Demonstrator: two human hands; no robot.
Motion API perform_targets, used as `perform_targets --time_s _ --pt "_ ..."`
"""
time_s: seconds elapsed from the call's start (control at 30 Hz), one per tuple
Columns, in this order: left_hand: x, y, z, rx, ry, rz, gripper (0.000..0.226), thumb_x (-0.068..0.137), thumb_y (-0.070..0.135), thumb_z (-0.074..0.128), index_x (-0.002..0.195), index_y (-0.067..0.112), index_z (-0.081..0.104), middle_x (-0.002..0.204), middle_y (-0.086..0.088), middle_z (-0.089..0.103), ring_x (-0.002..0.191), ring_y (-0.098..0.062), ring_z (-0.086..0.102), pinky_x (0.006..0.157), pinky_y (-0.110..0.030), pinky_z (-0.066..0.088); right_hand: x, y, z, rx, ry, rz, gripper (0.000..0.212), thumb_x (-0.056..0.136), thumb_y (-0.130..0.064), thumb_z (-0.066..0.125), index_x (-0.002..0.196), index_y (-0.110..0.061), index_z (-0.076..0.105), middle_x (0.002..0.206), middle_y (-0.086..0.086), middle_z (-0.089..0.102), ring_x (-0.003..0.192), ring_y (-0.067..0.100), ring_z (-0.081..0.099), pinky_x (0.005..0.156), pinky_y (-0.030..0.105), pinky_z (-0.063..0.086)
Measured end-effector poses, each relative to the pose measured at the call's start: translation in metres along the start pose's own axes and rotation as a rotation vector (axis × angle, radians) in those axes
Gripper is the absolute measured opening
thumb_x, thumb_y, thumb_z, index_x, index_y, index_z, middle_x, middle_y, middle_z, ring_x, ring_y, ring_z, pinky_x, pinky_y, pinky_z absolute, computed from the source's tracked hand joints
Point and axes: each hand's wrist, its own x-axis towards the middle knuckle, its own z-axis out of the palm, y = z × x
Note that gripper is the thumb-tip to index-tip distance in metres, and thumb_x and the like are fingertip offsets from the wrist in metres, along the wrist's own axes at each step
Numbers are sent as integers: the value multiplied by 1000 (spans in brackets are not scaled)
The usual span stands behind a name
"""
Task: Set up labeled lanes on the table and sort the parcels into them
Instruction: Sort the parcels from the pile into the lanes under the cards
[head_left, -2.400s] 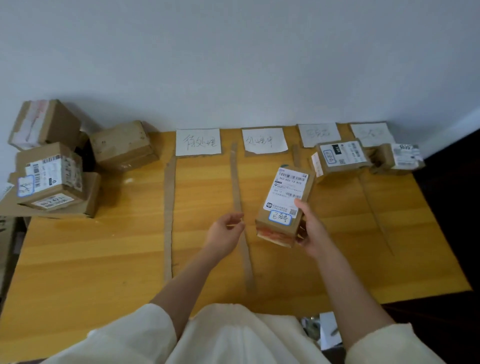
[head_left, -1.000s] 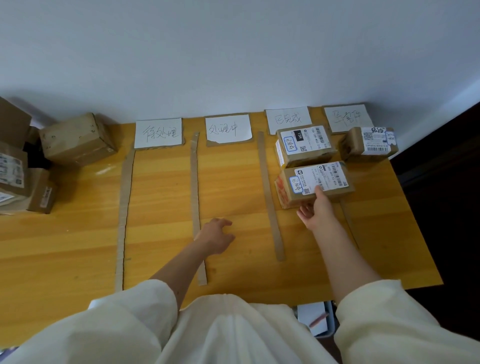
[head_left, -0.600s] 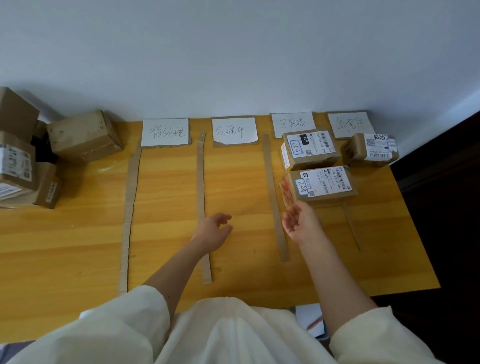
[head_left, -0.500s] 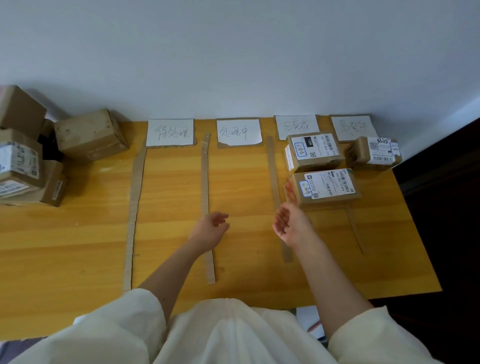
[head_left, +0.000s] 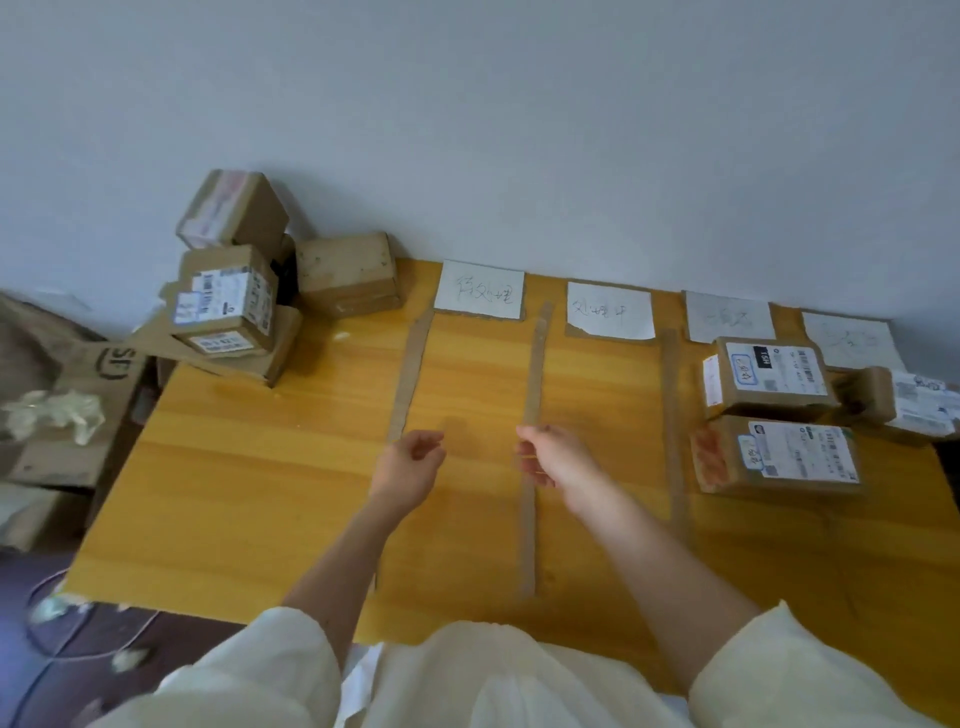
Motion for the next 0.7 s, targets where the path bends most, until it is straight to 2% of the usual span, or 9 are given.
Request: perform_targets --time_s 0.07,0.17,0.3,0.43,0.5,0.57,0.7 --pt "4 -9 -21 -20 51 -22 27 95 29 55 120 21 63 111 3 65 96 -15 61 72 -25 44 1 -13 25 -62 -38 -30 15 97 -24 56 83 -20 58 77 -4 61 59 10 55 52 22 41" --pt "11 -26 -55 -63 122 -74 25 96 30 55 118 21 62 102 7 63 81 -5 57 65 -22 44 3 -32 62 -123 -96 -62 11 96 -25 57 86 -21 58 78 -4 62 61 11 57 57 24 43" --pt "21 -54 -98 -156 228 -157 25 95 27 55 118 20 63 103 6 61 89 -12 56 73 -26 43 7 -55 115 -203 -179 -93 11 94 -30 60 91 -20 61 89 -1 65 69 12 60 62 26 47" --pt "30 -81 -134 -232 301 -234 27 94 26 56 120 19 61 112 -1 63 92 -18 57 74 -29 45 7 -87 171 -245 -269 -137 17 91 -40 63 92 -23 59 96 -2 65 76 12 62 72 30 51" --pt "35 -92 -149 -239 315 -260 30 94 26 56 123 19 59 118 -2 62 97 -21 58 77 -31 46 6 -103 198 -242 -289 -169 27 89 -44 65 103 -22 59 101 -2 64 80 13 63 78 32 54" --pt "42 -102 -161 -223 324 -281 34 93 28 57 126 20 56 124 -3 60 108 -23 58 85 -34 49 4 -118 223 -237 -291 -200 47 85 -48 68 119 -18 56 109 -1 62 86 13 63 81 34 55" --pt "54 -116 -178 -172 326 -310 42 92 30 57 133 22 52 136 -4 55 118 -26 55 89 -34 46 3 -142 261 -226 -288 -226 73 85 -49 68 142 -14 38 133 3 53 112 20 57 84 36 52"
